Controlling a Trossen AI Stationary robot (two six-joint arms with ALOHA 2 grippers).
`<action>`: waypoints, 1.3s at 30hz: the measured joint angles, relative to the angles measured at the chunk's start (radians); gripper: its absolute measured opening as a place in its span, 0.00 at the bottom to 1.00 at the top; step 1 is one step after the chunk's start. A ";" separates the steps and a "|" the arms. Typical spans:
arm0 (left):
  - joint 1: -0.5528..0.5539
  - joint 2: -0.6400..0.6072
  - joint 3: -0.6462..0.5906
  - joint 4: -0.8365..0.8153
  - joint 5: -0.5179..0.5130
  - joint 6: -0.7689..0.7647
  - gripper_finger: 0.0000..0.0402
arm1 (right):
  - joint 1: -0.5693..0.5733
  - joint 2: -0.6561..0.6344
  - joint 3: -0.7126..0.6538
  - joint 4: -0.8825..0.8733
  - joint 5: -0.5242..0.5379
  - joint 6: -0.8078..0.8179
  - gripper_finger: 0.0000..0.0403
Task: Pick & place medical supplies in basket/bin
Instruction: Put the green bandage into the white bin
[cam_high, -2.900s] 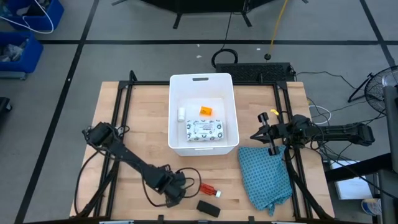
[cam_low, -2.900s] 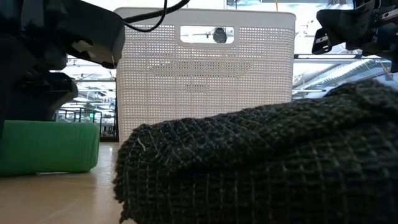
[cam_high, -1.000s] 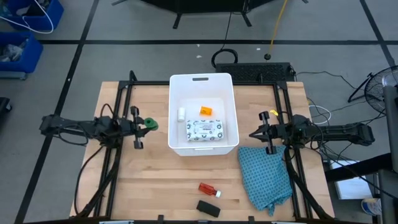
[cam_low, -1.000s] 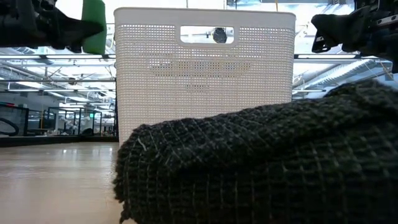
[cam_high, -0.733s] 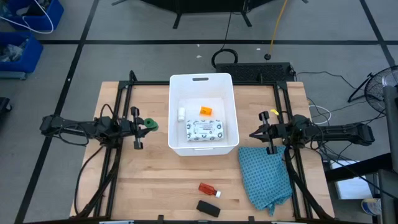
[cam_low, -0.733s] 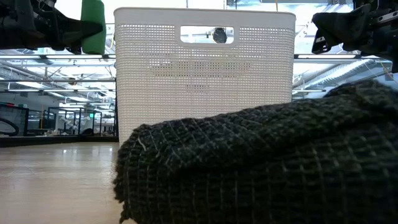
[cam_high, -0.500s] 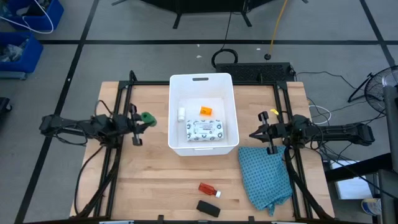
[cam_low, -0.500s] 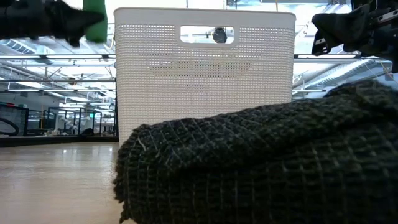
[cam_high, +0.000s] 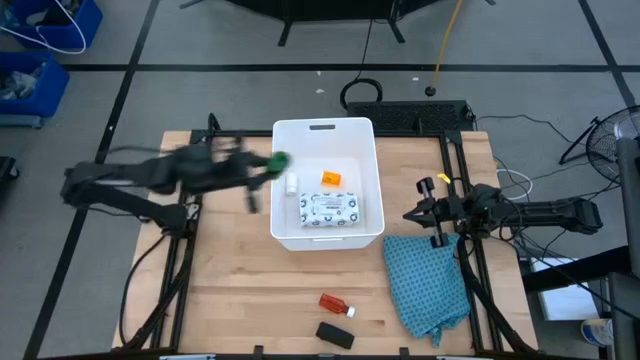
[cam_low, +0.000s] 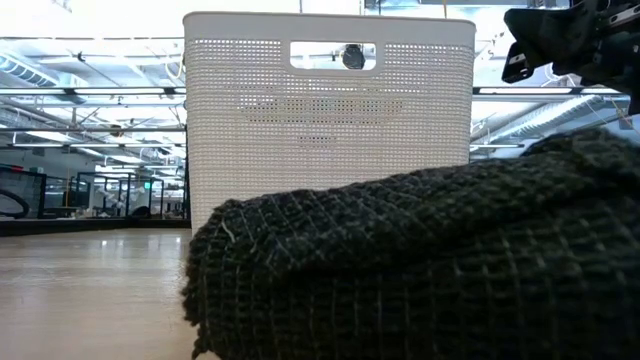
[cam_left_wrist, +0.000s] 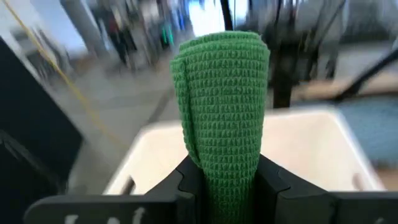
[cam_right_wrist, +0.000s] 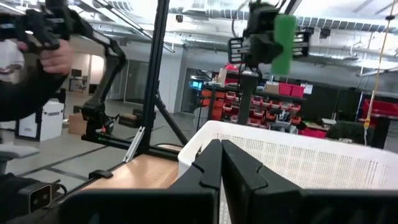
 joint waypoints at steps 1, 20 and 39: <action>0.018 0.073 0.069 -0.067 0.010 -0.011 0.19 | 0.000 0.000 0.000 0.001 0.000 -0.011 0.00; 0.278 0.833 0.440 -0.279 0.393 -0.117 0.19 | 0.000 0.000 0.000 -0.049 0.000 -0.091 0.00; 0.287 0.860 0.468 -0.349 0.303 0.167 0.19 | 0.000 0.000 0.000 -0.069 0.000 -0.066 0.00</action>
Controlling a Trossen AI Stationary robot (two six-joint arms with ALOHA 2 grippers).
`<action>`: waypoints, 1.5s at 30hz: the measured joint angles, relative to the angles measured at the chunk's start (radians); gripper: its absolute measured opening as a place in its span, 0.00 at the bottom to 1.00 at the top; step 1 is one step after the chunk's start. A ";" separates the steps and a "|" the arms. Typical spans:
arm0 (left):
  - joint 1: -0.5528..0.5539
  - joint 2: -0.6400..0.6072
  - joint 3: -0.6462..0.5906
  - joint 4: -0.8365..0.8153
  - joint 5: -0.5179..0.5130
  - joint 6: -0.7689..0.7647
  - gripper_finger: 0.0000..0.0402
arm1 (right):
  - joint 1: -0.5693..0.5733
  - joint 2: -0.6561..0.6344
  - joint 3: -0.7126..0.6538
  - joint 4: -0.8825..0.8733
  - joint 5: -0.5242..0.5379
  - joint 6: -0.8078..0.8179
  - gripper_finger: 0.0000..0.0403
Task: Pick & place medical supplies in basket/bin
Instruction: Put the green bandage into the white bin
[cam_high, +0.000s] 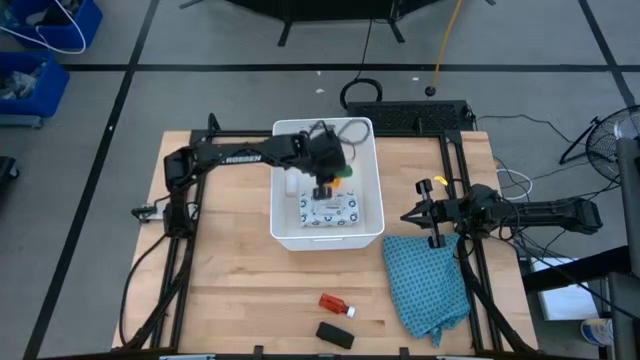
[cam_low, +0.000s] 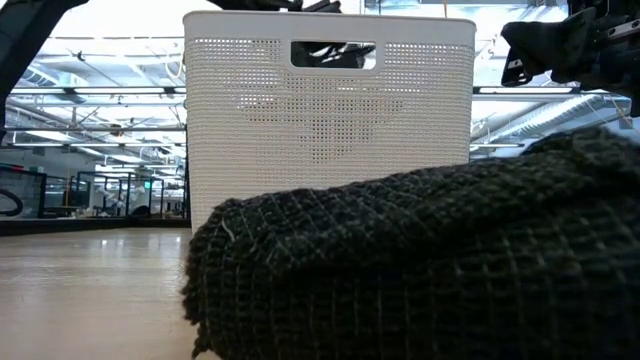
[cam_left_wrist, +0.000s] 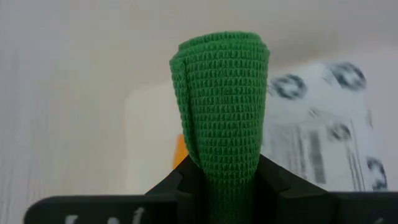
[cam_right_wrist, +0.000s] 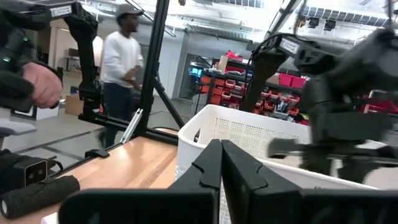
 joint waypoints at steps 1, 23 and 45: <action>-0.015 0.003 0.000 -0.006 -0.008 0.049 0.19 | 0.000 0.000 0.000 0.000 0.000 0.000 0.00; -0.035 0.221 0.001 0.025 -0.042 0.095 0.19 | 0.000 0.000 0.000 -0.019 0.002 -0.007 0.00; -0.045 0.129 -0.004 -0.051 -0.044 0.060 0.56 | 0.000 0.000 0.000 -0.038 0.003 0.000 0.00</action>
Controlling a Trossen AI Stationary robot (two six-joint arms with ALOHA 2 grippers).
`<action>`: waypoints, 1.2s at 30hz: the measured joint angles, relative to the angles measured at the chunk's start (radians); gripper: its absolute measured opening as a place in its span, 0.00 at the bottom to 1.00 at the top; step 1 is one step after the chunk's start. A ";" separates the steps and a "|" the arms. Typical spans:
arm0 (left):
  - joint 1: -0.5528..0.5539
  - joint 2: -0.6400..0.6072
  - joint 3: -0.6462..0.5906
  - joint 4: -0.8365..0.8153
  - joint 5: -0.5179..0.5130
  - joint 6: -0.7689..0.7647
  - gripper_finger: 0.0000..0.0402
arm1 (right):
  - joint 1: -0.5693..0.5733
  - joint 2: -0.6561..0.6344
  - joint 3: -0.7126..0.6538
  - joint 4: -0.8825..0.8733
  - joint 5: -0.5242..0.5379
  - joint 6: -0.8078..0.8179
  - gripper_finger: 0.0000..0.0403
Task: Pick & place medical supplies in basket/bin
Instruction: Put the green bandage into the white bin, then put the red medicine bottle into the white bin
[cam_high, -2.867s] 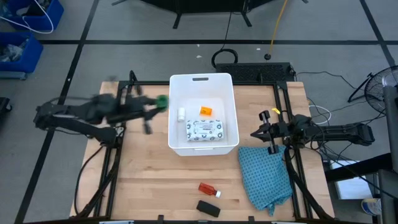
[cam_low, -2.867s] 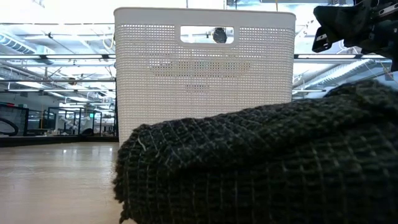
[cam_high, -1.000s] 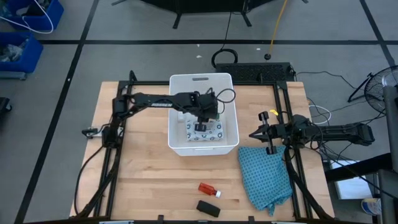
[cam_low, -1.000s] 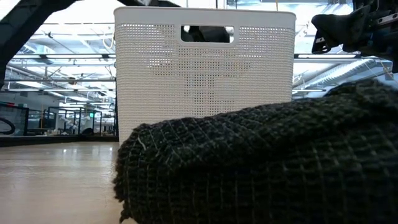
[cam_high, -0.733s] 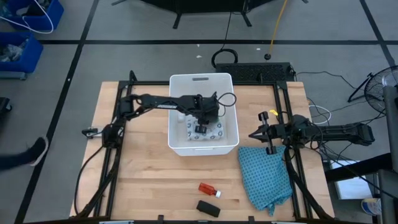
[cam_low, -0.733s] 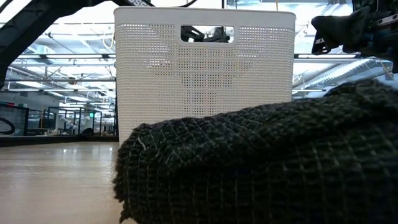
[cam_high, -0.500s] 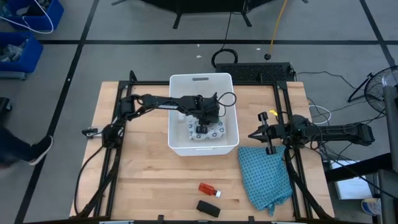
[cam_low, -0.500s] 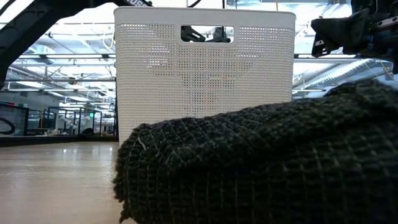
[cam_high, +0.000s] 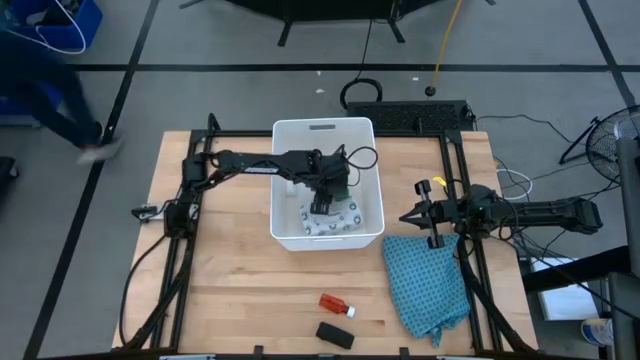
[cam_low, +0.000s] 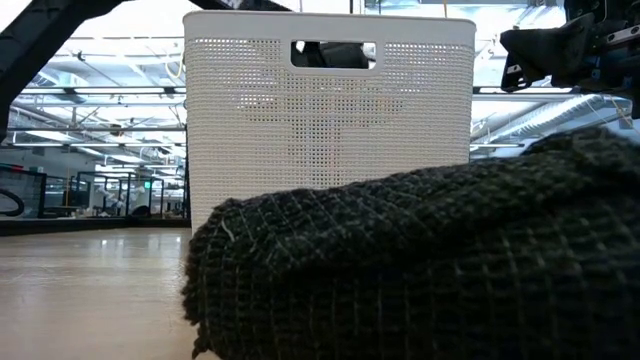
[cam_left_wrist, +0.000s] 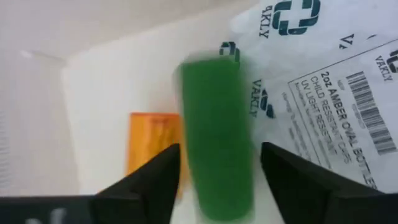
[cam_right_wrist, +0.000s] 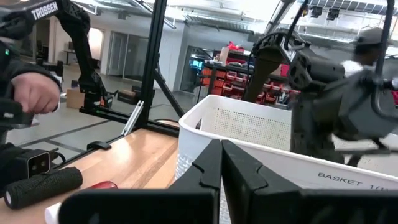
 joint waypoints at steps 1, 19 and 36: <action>-0.003 -0.015 0.000 -0.007 -0.010 0.005 0.60 | 0.000 0.000 0.000 0.000 0.000 0.000 0.00; -0.129 -0.363 0.000 -0.157 -0.165 0.013 0.51 | 0.000 0.000 0.000 0.000 0.001 -0.003 0.00; -0.262 -1.025 -0.534 0.106 -0.072 -0.223 0.01 | 0.000 0.000 0.000 0.001 0.001 0.026 0.00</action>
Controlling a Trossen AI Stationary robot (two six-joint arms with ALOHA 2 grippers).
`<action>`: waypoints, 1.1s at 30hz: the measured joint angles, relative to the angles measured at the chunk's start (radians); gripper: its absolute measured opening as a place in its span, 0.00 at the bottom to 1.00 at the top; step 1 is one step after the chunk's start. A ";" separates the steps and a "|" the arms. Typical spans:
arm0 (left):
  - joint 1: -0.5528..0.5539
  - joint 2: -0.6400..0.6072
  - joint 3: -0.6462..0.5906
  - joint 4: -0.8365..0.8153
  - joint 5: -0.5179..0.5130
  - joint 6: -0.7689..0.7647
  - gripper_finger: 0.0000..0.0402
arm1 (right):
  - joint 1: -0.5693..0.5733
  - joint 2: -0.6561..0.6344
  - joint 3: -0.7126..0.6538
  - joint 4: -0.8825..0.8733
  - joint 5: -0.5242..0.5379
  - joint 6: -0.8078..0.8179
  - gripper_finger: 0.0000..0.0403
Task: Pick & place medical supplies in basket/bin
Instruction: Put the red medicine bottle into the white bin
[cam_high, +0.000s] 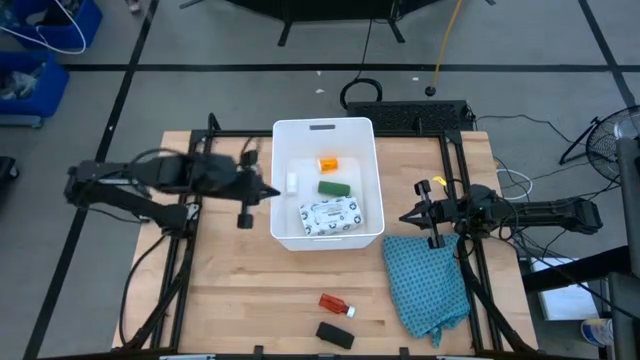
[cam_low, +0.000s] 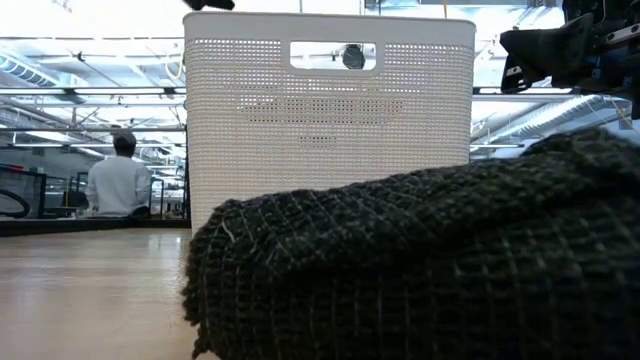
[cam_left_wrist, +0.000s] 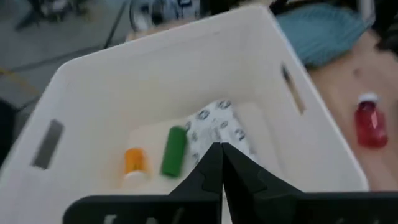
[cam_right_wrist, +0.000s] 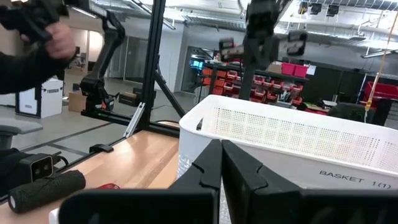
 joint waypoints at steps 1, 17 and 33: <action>-0.008 -0.043 -0.078 0.076 0.007 -0.005 0.01 | 0.000 0.000 0.000 0.000 0.000 0.000 0.00; -0.183 -0.508 -0.782 0.708 -0.297 -0.107 0.00 | 0.000 0.000 0.000 0.000 0.000 0.000 0.00; -0.193 -0.537 -0.993 0.947 -0.200 -0.058 0.00 | 0.000 0.000 0.000 0.033 0.000 -0.053 0.00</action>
